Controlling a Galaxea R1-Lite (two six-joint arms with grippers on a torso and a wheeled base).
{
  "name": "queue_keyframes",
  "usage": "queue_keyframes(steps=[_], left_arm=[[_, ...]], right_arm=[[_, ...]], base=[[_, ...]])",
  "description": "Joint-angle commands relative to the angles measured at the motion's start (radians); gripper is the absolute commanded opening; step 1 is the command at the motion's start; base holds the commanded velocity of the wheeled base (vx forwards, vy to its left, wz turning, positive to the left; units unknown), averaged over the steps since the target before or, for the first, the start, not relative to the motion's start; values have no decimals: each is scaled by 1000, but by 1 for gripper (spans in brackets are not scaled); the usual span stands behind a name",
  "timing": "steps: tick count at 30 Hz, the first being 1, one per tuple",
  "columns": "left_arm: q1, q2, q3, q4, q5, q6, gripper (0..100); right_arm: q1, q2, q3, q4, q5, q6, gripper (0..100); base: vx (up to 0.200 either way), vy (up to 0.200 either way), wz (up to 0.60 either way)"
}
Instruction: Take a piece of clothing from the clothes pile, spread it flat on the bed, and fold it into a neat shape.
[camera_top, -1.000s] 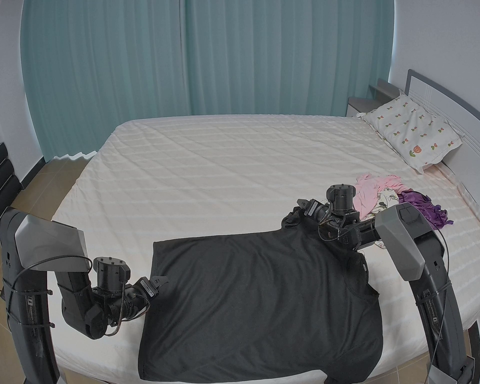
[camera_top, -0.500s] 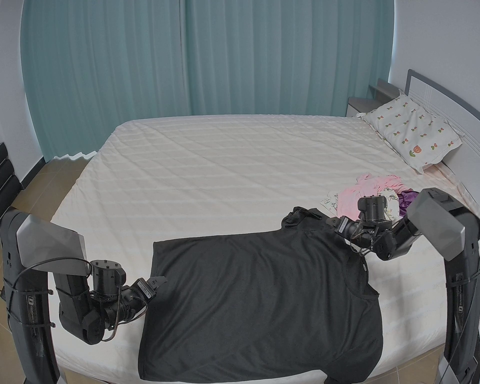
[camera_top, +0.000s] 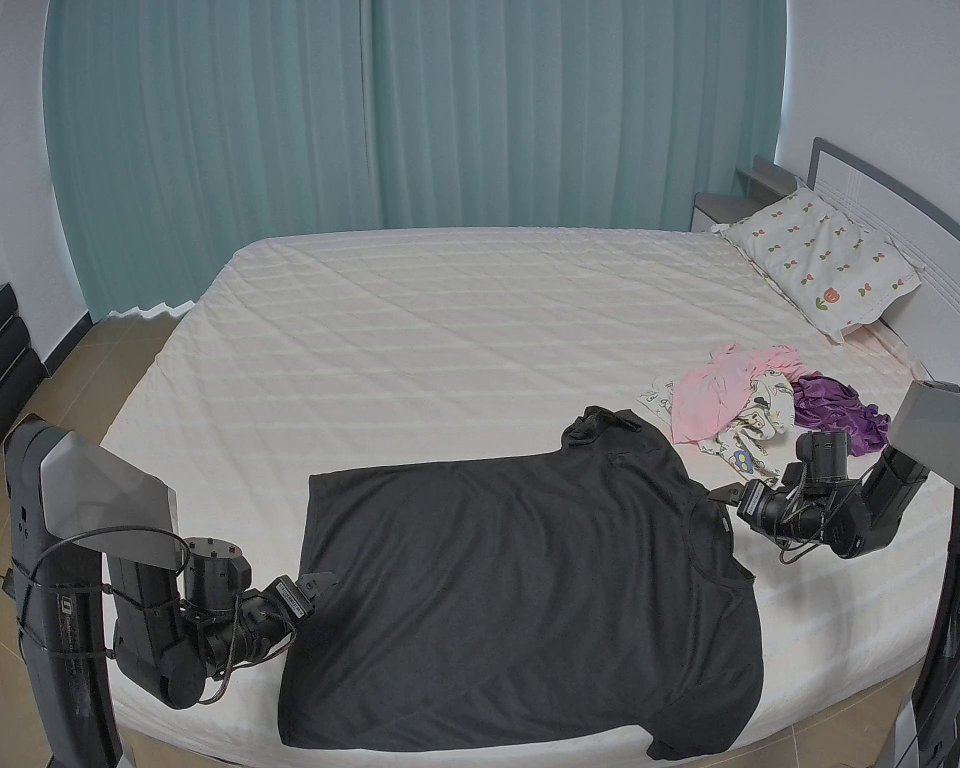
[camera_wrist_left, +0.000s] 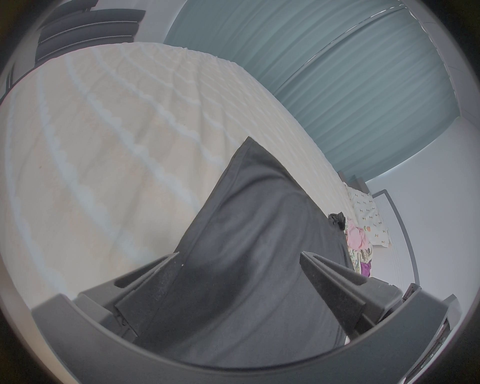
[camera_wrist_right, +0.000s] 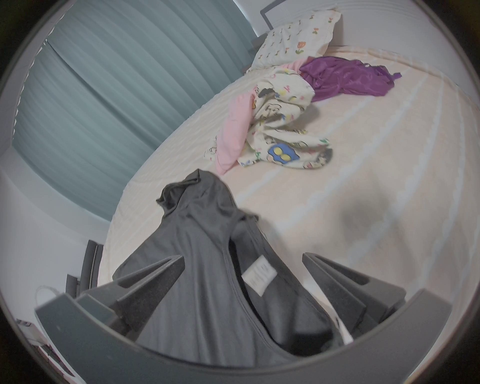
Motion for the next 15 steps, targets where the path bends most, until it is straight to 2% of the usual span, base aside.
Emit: queue_keyframes(steps=[1,6,10,15], left_arm=[[-6,5,11,-4,-1,1,100],[-6,5,11,-4,-12,2,100],[-6,5,11,-4,-11,2,100],[-6,5,11,-4,-12,2,100]], right_arm=[[-45,8,27,2,49,-56,100],[-48,76,13,-10,93,-133,100],[-43,108,-20,-10,142,-150,100],[-48,148,-72,-7,153,-153,100]], base=[[0,0,0],[0,0,0],[0,0,0],[0,0,0]])
